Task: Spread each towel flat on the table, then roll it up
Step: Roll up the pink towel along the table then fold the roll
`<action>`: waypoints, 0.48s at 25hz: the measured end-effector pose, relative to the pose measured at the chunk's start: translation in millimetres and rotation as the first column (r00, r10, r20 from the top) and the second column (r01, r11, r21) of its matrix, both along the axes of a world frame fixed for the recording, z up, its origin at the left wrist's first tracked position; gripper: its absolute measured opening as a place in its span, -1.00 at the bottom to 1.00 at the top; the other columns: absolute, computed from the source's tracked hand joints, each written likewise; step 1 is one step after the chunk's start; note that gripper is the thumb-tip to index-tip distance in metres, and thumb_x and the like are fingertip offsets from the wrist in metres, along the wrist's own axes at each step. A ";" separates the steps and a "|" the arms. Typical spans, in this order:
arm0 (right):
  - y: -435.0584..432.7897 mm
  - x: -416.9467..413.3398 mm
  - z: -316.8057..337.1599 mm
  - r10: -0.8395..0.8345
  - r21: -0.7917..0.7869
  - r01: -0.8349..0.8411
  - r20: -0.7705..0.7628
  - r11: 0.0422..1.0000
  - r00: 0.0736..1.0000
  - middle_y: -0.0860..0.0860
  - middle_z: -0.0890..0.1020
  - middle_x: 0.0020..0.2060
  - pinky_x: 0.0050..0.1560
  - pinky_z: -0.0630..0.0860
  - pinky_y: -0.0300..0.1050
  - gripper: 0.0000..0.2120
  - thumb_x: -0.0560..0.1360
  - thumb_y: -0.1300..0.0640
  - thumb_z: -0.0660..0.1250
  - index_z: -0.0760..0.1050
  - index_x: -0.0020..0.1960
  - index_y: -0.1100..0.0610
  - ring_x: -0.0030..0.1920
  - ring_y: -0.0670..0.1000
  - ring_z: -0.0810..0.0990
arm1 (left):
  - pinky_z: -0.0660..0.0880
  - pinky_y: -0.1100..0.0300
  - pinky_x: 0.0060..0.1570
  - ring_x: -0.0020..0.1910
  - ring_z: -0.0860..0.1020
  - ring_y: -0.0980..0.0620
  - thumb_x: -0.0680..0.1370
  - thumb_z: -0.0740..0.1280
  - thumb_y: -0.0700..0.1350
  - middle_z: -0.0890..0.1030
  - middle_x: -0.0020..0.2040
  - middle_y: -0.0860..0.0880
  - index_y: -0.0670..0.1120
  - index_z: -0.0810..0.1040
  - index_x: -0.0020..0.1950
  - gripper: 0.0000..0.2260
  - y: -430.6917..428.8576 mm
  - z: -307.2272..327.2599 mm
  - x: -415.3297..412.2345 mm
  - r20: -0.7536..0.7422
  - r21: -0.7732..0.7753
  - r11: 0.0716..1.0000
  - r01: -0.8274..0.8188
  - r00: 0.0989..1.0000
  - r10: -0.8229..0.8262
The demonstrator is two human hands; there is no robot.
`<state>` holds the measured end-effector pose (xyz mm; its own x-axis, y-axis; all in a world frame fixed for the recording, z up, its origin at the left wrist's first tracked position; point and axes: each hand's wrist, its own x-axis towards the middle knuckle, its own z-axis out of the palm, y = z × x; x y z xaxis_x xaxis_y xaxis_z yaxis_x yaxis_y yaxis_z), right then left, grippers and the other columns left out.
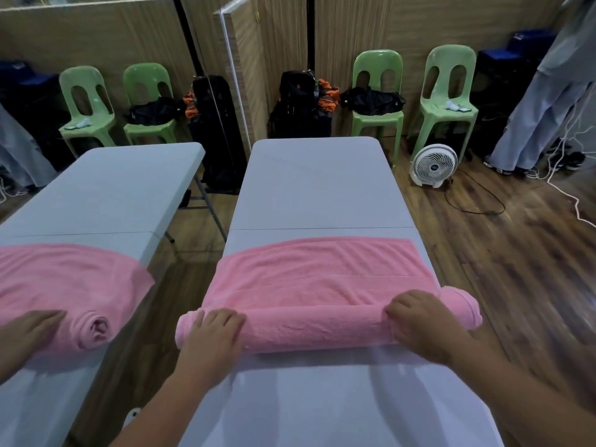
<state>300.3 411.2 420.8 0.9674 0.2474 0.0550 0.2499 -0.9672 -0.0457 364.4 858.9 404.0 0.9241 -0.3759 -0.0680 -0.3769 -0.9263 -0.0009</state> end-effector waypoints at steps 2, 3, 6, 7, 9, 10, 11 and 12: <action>-5.3 -7.7 -11.9 -0.052 -0.069 0.044 -0.121 0.997 0.991 -0.08 0.64 0.07 0.15 0.51 0.16 -0.48 0.28 -0.18 0.30 0.55 0.20 -0.04 0.06 0.05 0.60 | 0.39 -0.22 0.32 0.28 0.51 -0.04 0.38 0.37 0.19 0.55 0.30 0.05 0.09 0.49 0.36 -0.44 4.4 -11.7 -10.2 -0.077 0.053 0.998 0.025 0.997 -0.020; -9.8 -6.3 -16.7 -0.102 -0.098 0.084 -0.188 0.992 0.977 -0.09 0.63 0.11 0.23 0.45 0.18 -0.41 0.23 -0.17 0.33 0.51 0.25 -0.07 0.11 0.04 0.59 | 0.40 -0.19 0.31 0.29 0.51 -0.04 0.32 0.44 0.15 0.55 0.32 0.05 0.10 0.47 0.39 -0.37 5.1 -13.9 -12.3 -0.104 0.059 0.998 0.015 0.994 -0.009; -10.5 0.7 -19.5 -0.138 -0.179 0.094 -0.252 0.979 0.958 -0.09 0.64 0.06 0.25 0.29 0.05 -0.47 0.26 -0.10 0.29 0.48 0.24 -0.12 0.09 0.06 0.55 | 0.46 -0.04 0.05 0.09 0.55 0.00 0.32 0.36 0.00 0.61 0.12 0.13 0.17 0.54 0.22 -0.55 6.5 -9.8 -12.6 -0.068 0.001 0.999 -0.040 0.997 0.040; -7.4 0.3 -13.8 -0.118 -0.190 0.068 -0.266 0.979 0.957 -0.10 0.63 0.04 0.22 0.28 0.03 -0.50 0.28 -0.12 0.24 0.47 0.22 -0.12 0.09 0.06 0.53 | 0.44 -0.02 -0.03 0.02 0.55 0.00 0.33 0.29 0.02 0.62 0.05 0.16 0.18 0.55 0.15 -0.62 6.6 -6.0 -14.9 -0.049 -0.019 0.999 -0.043 0.998 0.042; -7.6 -8.0 -6.6 -0.067 -0.177 0.010 -0.320 0.984 0.945 -0.15 0.62 0.02 0.17 0.27 0.01 -0.50 0.28 -0.17 0.17 0.45 0.20 -0.14 0.08 0.02 0.52 | 0.42 0.00 -0.12 -0.07 0.55 0.01 0.31 0.22 0.08 0.61 -0.05 0.19 0.20 0.55 0.06 -0.65 12.1 -5.3 -23.8 -0.020 -0.022 1.000 0.007 1.000 -0.007; -9.1 -14.2 -0.6 -0.044 -0.152 -0.014 -0.366 0.988 0.930 -0.16 0.62 0.01 0.14 0.28 -0.01 -0.50 0.27 -0.18 0.16 0.44 0.19 -0.16 0.07 -0.01 0.52 | 0.43 -0.01 -0.15 -0.10 0.55 0.02 0.28 0.24 0.11 0.60 -0.09 0.20 0.20 0.55 0.03 -0.66 15.4 -5.2 -31.2 -0.024 -0.011 0.999 0.038 0.999 -0.039; -11.8 -18.1 3.9 -0.033 -0.125 -0.022 -0.420 0.992 0.907 -0.16 0.63 0.01 0.11 0.31 -0.03 -0.50 0.25 -0.19 0.18 0.44 0.18 -0.17 0.06 -0.03 0.53 | 0.45 -0.04 -0.16 -0.14 0.56 0.03 0.25 0.26 0.13 0.59 -0.14 0.21 0.21 0.54 0.00 -0.66 16.6 -1.8 -37.8 -0.062 -0.005 0.998 0.058 0.996 -0.058; -14.2 -18.8 9.3 -0.024 -0.086 -0.021 -0.484 0.996 0.875 -0.17 0.63 0.01 0.08 0.36 -0.05 -0.51 0.24 -0.19 0.21 0.44 0.17 -0.18 0.03 -0.05 0.54 | 0.48 -0.08 -0.13 -0.16 0.56 0.04 0.24 0.28 0.15 0.58 -0.17 0.21 0.21 0.53 -0.01 -0.67 17.4 1.6 -40.3 -0.092 0.006 0.998 0.065 0.994 -0.064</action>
<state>281.5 397.0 430.0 0.8679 0.2283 -0.4412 0.2169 -0.9732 -0.0769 324.1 876.3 405.6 0.8876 -0.4336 -0.1554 -0.4348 -0.9001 0.0283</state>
